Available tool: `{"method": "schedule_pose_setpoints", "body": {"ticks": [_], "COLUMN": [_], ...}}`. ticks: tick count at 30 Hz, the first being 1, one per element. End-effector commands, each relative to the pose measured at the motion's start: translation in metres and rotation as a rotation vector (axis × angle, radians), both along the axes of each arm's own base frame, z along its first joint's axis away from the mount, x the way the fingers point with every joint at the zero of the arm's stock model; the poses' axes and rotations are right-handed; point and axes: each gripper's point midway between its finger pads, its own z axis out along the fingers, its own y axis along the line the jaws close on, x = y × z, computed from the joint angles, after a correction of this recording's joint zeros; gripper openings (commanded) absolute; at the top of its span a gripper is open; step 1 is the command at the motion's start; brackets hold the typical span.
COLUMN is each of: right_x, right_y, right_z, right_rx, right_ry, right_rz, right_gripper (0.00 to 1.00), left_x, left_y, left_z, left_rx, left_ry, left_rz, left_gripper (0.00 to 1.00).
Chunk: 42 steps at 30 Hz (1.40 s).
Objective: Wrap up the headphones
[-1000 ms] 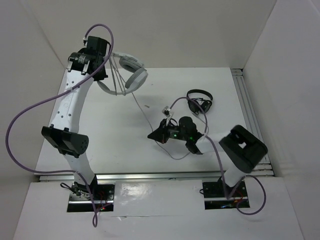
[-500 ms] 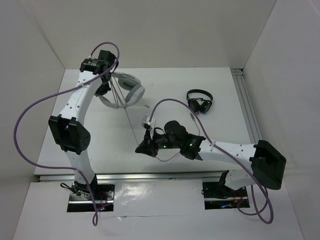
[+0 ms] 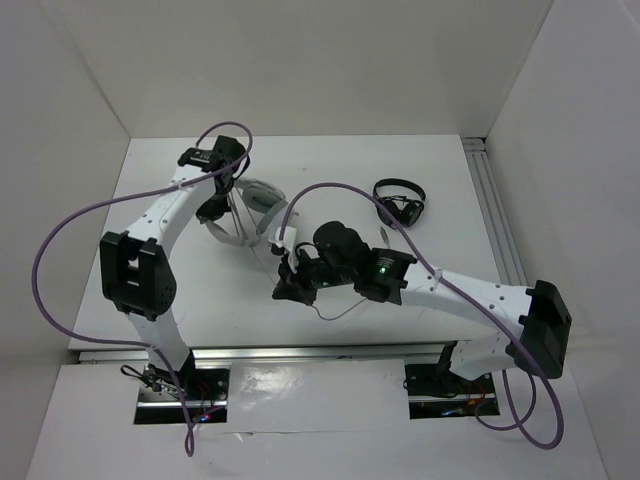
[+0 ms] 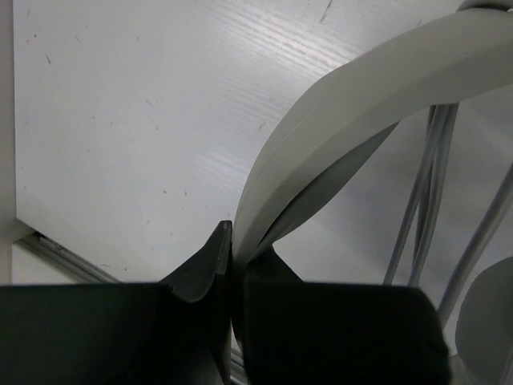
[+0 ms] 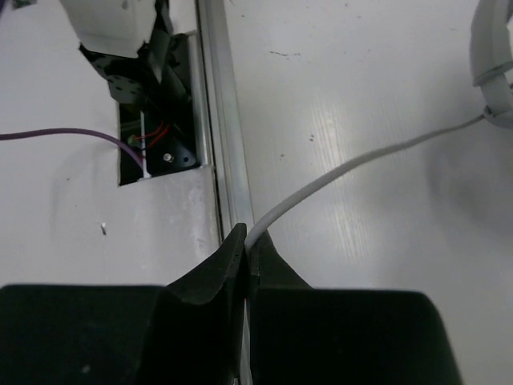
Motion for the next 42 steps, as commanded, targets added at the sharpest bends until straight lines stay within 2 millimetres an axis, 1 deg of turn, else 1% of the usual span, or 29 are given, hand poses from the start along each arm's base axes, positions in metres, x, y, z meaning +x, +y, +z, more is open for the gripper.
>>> {"method": "schedule_pose_setpoints", "body": {"ticks": [1, 2, 4, 5, 6, 8, 9, 11, 12, 13, 14, 15, 16, 17, 18, 20, 21, 22, 23, 24, 27, 28, 30, 31, 32, 33, 35, 38, 42], "right_x": [0.019, 0.026, 0.056, 0.067, 0.09, 0.108, 0.123, 0.133, 0.143, 0.152, 0.157, 0.161, 0.169, 0.173, 0.184, 0.195, 0.205, 0.211, 0.215, 0.223, 0.236, 0.233, 0.233, 0.236, 0.23, 0.231, 0.224, 0.231, 0.24], "right_y": [-0.006, -0.009, -0.024, -0.031, -0.046, -0.062, -0.078, -0.088, -0.093, -0.102, -0.107, -0.11, -0.115, -0.12, -0.123, -0.122, -0.128, -0.127, -0.131, -0.136, -0.14, -0.131, -0.126, -0.131, -0.112, -0.115, -0.101, -0.102, -0.111], "right_z": [0.007, 0.0, -0.006, -0.002, 0.007, 0.024, 0.037, 0.059, 0.063, 0.078, 0.089, 0.09, 0.096, 0.103, 0.098, 0.102, 0.095, 0.095, 0.097, 0.092, 0.086, 0.092, 0.095, 0.103, 0.096, 0.097, 0.096, 0.087, 0.073], "right_rx": [-0.008, -0.041, -0.134, -0.153, -0.171, -0.167, -0.166, -0.147, -0.158, -0.136, -0.112, -0.109, -0.079, -0.072, -0.093, -0.089, -0.116, -0.104, -0.101, -0.101, -0.049, 0.015, 0.078, 0.118, 0.146, 0.174, 0.218, 0.208, 0.22], "right_ry": [-0.088, -0.101, -0.198, -0.254, -0.326, -0.404, -0.456, -0.507, -0.535, -0.576, -0.598, -0.621, -0.638, -0.661, -0.669, -0.667, -0.668, -0.658, -0.651, -0.633, -0.571, -0.528, -0.481, -0.464, -0.426, -0.396, -0.362, -0.333, -0.294], "right_rz": [-0.072, -0.105, -0.282, -0.349, -0.483, -0.605, -0.725, -0.832, -0.898, -0.997, -1.047, -1.089, -1.147, -1.171, -1.193, -1.185, -1.202, -1.199, -1.208, -1.23, -1.227, -1.168, -1.102, -1.077, -0.946, -0.911, -0.796, -0.822, -0.822], "right_gripper": [0.0, 0.0, 0.0, 0.0, 0.0, 0.0, 0.0, 0.0, 0.0, 0.0, 0.0, 0.0, 0.0, 0.0, 0.0, 0.0, 0.0, 0.0, 0.0, 0.0, 0.04, 0.04, 0.09, 0.09, 0.09, 0.09, 0.08, 0.04, 0.04], "left_x": [0.026, 0.021, 0.017, 0.014, 0.002, -0.012, -0.025, -0.04, -0.048, -0.055, -0.06, -0.065, -0.071, -0.081, -0.087, -0.099, -0.111, -0.113, -0.124, -0.128, -0.148, -0.156, -0.162, -0.165, -0.168, -0.169, -0.167, -0.164, -0.164], "left_y": [-0.011, -0.016, -0.031, -0.035, -0.04, -0.046, -0.046, -0.056, -0.057, -0.066, -0.07, -0.076, -0.079, -0.091, -0.096, -0.101, -0.107, -0.109, -0.116, -0.118, -0.128, -0.13, -0.134, -0.138, -0.141, -0.146, -0.149, -0.146, -0.147], "left_z": [0.048, 0.044, 0.04, 0.037, 0.029, 0.02, 0.006, -0.005, -0.013, -0.018, -0.018, -0.021, -0.016, -0.017, -0.013, -0.004, -0.001, 0.008, 0.01, 0.02, 0.035, 0.042, 0.046, 0.052, 0.053, 0.058, 0.066, 0.082, 0.097], "left_rx": [-0.09, -0.089, -0.09, -0.083, -0.068, -0.052, -0.032, -0.024, -0.02, -0.015, -0.015, -0.011, -0.002, 0.007, 0.012, 0.036, 0.052, 0.06, 0.059, 0.051, 0.049, 0.047, 0.039, 0.015, -0.009, -0.03, -0.051, -0.098, -0.127], "left_ry": [-0.287, -0.265, -0.218, -0.202, -0.164, -0.125, -0.08, -0.045, -0.029, -0.012, -0.012, 0.0, -0.011, -0.007, -0.012, -0.032, -0.024, -0.049, -0.045, -0.074, -0.083, -0.081, -0.082, -0.095, -0.092, -0.108, -0.142, -0.183, -0.213], "left_rz": [0.011, -0.025, -0.15, -0.175, -0.199, -0.252, -0.266, -0.312, -0.327, -0.364, -0.384, -0.408, -0.43, -0.476, -0.497, -0.531, -0.559, -0.567, -0.601, -0.602, -0.675, -0.7, -0.742, -0.763, -0.782, -0.8, -0.806, -0.792, -0.824], "left_gripper": [0.0, 0.0, 0.0, 0.0, 0.0, 0.0, 0.0, 0.0, 0.0, 0.0, 0.0, 0.0, 0.0, 0.0, 0.0, 0.0, 0.0, 0.0, 0.0, 0.0, 0.0, 0.0, 0.0, 0.0, 0.0, 0.0, 0.0, 0.0, 0.0]}}
